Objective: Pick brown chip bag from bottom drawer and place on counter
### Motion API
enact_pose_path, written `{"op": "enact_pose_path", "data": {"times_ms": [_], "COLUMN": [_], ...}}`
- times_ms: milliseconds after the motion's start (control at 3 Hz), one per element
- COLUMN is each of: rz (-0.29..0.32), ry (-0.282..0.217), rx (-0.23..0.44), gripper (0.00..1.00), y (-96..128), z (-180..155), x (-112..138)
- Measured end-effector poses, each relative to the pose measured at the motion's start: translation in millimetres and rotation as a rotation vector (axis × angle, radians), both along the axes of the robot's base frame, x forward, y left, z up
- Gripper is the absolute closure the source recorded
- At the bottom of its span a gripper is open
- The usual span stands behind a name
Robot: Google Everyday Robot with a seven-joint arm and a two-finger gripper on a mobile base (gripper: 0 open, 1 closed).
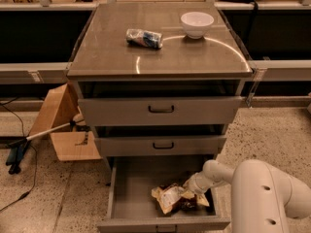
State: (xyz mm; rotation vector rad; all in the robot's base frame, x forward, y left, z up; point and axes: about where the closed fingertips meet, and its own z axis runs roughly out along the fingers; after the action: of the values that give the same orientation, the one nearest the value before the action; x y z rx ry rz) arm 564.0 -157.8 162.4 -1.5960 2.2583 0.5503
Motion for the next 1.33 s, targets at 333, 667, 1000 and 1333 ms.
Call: {"op": "enact_pose_path", "data": {"times_ms": [333,667,1000,1333], "rz": [0.025,0.058,0.101,0.142], "ry": [-0.009,-0.050,-0.124,-0.173], "rx": [0.062,0.143,0.199,0.207], "gripper": [1.00,1.00,1.00,1.00], "y": [7,15,23,30], "z": [23,74,139,176], "x": [-4,-10,-17,-14]}}
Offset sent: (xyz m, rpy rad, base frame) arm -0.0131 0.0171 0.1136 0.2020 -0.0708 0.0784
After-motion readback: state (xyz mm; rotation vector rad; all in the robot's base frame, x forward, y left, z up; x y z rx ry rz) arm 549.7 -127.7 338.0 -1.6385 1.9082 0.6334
